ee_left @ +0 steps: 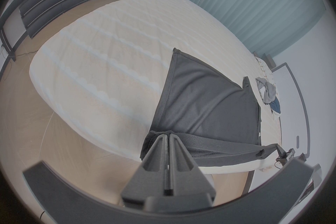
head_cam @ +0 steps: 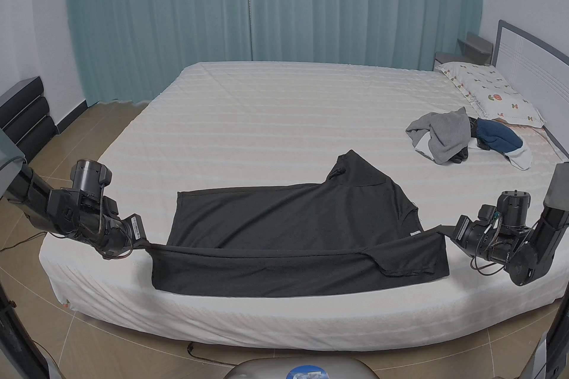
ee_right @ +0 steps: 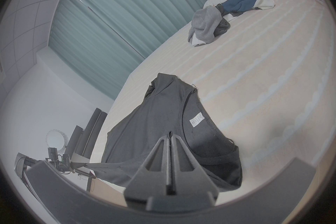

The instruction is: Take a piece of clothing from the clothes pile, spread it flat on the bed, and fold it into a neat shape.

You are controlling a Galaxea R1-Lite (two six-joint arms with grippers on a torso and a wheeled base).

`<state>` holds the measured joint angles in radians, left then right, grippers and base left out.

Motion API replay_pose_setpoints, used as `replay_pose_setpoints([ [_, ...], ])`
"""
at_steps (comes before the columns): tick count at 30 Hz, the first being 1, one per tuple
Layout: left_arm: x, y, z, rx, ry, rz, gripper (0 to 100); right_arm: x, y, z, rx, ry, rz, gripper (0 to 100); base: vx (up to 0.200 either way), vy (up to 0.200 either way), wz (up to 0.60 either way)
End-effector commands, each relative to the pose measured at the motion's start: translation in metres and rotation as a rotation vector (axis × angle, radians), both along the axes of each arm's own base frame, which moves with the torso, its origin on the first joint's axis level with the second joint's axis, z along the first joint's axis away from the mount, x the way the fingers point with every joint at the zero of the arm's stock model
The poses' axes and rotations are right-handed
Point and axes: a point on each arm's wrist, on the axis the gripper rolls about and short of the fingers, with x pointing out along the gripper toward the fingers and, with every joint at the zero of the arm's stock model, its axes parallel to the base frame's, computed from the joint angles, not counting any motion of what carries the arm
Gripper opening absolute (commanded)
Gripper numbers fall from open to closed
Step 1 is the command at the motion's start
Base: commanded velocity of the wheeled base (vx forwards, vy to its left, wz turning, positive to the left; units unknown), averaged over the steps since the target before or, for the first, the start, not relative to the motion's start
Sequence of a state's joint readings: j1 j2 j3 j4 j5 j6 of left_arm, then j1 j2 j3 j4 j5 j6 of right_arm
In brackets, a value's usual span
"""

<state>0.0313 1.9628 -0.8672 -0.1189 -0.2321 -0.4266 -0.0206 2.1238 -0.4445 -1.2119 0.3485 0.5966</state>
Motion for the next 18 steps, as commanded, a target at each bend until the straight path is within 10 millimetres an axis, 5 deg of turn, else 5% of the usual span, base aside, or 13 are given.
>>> replay_pose_setpoints([
  [1,0.013,0.000,-0.021,0.002,0.035,0.003,0,0.011,0.000,-0.019,0.001,0.039,0.000,0,0.000,0.000,0.00],
  [18,0.035,-0.002,-0.051,-0.024,0.020,0.037,0,0.033,-0.001,-0.052,0.003,0.075,-0.005,0,0.000,0.000,0.00],
])
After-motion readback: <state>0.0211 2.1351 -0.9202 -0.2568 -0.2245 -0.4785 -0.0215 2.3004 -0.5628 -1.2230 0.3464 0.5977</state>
